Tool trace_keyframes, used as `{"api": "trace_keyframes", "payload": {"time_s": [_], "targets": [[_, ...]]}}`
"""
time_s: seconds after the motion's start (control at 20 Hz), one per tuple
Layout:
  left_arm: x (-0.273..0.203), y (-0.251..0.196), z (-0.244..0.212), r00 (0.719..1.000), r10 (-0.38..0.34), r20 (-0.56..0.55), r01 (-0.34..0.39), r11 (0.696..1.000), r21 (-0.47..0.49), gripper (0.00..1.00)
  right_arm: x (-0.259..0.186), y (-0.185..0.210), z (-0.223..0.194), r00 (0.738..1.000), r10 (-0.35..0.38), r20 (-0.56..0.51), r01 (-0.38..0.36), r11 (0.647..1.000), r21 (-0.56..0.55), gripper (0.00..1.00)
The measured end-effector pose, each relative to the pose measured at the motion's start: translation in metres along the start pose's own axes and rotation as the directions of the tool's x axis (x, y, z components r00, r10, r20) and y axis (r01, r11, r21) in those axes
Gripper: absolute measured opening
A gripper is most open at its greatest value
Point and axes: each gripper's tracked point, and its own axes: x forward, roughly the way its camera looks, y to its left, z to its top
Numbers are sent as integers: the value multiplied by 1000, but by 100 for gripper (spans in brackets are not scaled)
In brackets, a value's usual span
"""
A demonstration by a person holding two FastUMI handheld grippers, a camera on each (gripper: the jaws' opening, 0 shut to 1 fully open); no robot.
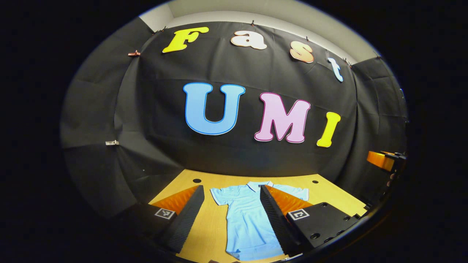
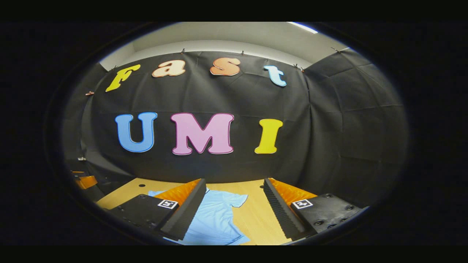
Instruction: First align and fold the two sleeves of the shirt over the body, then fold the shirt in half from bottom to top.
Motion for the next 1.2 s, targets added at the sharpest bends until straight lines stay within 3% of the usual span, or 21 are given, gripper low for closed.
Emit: {"api": "trace_keyframes", "payload": {"time_s": [0.3, 0.55, 0.85, 1.2], "targets": [[53, 16, -6, 998, 25, -57, -25, 1000, 4, 96, 32, 0, -12, 999, 22, -36, -22, 1000, -14, 97], [89, 30, -13, 990, 100, -101, -99, 995, 9, 97, 94, -17, -47, 991, 19, -130, -24, 999, -39, 97], [79, 11, -10, 991, 107, -82, -104, 994, 35, 96, 193, -32, -128, 945, 25, -326, -46, 997, -59, 97], [56, -15, -12, 978, 176, -111, -171, 984, 59, 96, 299, -52, -237, 851, -6, -525, -9, 1000, -27, 98]]}}
